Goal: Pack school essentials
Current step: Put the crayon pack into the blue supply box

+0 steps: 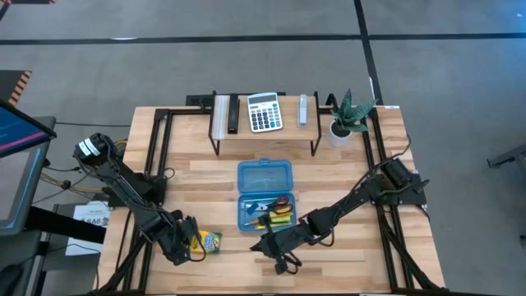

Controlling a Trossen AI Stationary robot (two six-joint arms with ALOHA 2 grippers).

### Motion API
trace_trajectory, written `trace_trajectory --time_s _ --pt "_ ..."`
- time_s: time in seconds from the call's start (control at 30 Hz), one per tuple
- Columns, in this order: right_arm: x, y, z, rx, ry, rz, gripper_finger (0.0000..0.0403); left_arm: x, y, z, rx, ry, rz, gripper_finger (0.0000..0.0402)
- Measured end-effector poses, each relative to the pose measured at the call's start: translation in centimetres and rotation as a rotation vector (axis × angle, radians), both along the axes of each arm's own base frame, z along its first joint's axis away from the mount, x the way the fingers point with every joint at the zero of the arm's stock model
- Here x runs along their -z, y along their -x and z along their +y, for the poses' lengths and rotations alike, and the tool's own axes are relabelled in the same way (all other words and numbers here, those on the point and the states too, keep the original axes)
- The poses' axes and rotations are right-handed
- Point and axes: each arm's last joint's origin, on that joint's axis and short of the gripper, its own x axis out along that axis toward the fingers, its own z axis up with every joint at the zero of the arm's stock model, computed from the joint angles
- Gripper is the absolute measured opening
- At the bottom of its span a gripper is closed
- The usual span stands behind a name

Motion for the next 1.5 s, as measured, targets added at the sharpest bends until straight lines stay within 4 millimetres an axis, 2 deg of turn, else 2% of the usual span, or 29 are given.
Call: trace_trajectory --time_s 0.2,0.33,0.67,1.0,1.3,1.5 --pt "1.3 -2.1 0.5 0.002 0.051 0.083 0.0015 0.9 -1.1 -0.8 0.046 0.018 -0.047 0.0" --pt "1.8 -2.6 0.7 0.005 0.059 0.103 0.0007 1.0 -1.7 -1.0 0.073 0.036 -0.089 0.0" --pt "1.9 -3.4 -0.7 0.066 0.016 0.11 0.0013 1.0 -2.2 -0.7 0.085 0.03 -0.112 0.0" --pt "2.1 -3.3 -0.8 0.066 0.026 0.129 0.0013 1.0 -1.7 -0.7 0.049 0.071 -0.032 0.0" --pt "2.1 -3.3 -0.8 0.066 0.029 0.137 0.0014 1.0 -1.6 -0.8 0.052 0.064 -0.029 0.0" --pt "2.2 -3.2 -0.8 0.066 0.036 0.149 0.0015 0.8 -1.3 -0.7 0.032 0.053 0.052 0.0"
